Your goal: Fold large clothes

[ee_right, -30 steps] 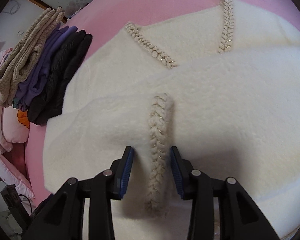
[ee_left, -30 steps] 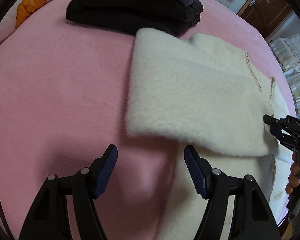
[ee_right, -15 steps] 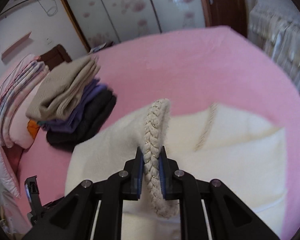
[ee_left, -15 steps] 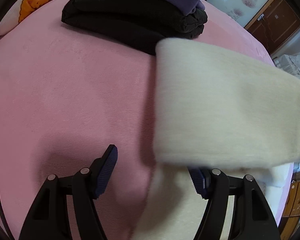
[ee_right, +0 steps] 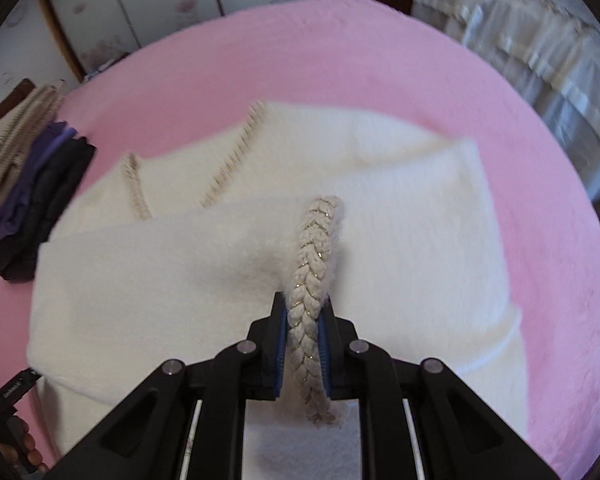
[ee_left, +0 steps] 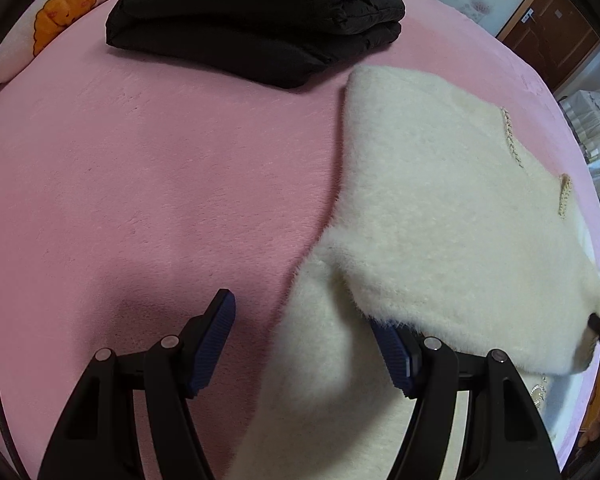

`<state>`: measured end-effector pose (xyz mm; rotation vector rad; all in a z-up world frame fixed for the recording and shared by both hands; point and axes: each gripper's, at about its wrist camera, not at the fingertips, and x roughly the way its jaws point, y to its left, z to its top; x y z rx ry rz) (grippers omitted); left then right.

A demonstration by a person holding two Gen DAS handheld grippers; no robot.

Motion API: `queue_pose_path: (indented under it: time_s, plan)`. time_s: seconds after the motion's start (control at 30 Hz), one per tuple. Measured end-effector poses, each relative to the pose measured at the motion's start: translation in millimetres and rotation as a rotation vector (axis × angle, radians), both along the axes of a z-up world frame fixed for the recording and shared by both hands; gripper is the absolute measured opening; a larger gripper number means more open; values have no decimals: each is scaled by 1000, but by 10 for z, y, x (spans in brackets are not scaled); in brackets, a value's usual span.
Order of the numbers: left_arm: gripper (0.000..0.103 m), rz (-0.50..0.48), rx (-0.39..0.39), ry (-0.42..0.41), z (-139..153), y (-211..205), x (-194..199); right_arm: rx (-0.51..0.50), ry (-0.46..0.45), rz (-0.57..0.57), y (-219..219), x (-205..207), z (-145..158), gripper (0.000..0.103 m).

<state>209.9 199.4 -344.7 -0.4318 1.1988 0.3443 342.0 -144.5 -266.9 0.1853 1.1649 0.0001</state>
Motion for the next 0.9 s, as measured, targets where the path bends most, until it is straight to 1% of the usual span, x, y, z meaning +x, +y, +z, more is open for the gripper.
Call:
queue_pose_path:
  time_s: [0.07, 0.13, 0.3, 0.33, 0.4, 0.43, 0.47, 0.57, 0.63, 0.7, 0.8, 0.87, 0.9]
  plan:
    - [67, -9, 17, 6, 33, -3, -11, 22, 25, -28, -25, -32, -111, 15]
    - [67, -15, 30, 8, 63, -28, -23, 39, 26, -39, -60, -53, -169, 15]
    - [67, -25, 27, 15, 153, -68, -41, 27, 44, -34, -66, -33, -190, 17]
    - [67, -30, 29, 15, 151, -60, 19, 30, 52, -31, -80, -34, -186, 18]
    - [67, -47, 32, 0, 250, -90, -4, 48, 70, -41, -137, -32, -119, 18]
    - [67, -58, 44, -10, 321, -113, -25, 50, 60, -52, -177, -41, -67, 20]
    - [67, -73, 56, -26, 404, -148, -41, 54, 31, -71, -232, -73, 26, 21]
    - [67, -125, 93, -99, 627, -242, -38, 80, -47, -110, -346, -166, 231, 21]
    - [67, -173, 90, -131, 722, -321, 65, 99, -70, -77, -297, -182, 312, 21]
    - [63, -209, 77, -158, 750, -407, 212, 112, -95, -13, -122, -168, 369, 21]
    - [49, -246, 25, -163, 677, -533, 471, 132, -106, 101, 269, -86, 382, 21]
    - [48, -263, 9, -172, 590, -631, 618, 136, -122, 171, 584, -21, 352, 21]
    - [48, -264, 9, -162, 529, -685, 703, 136, -129, 205, 724, 12, 335, 21]
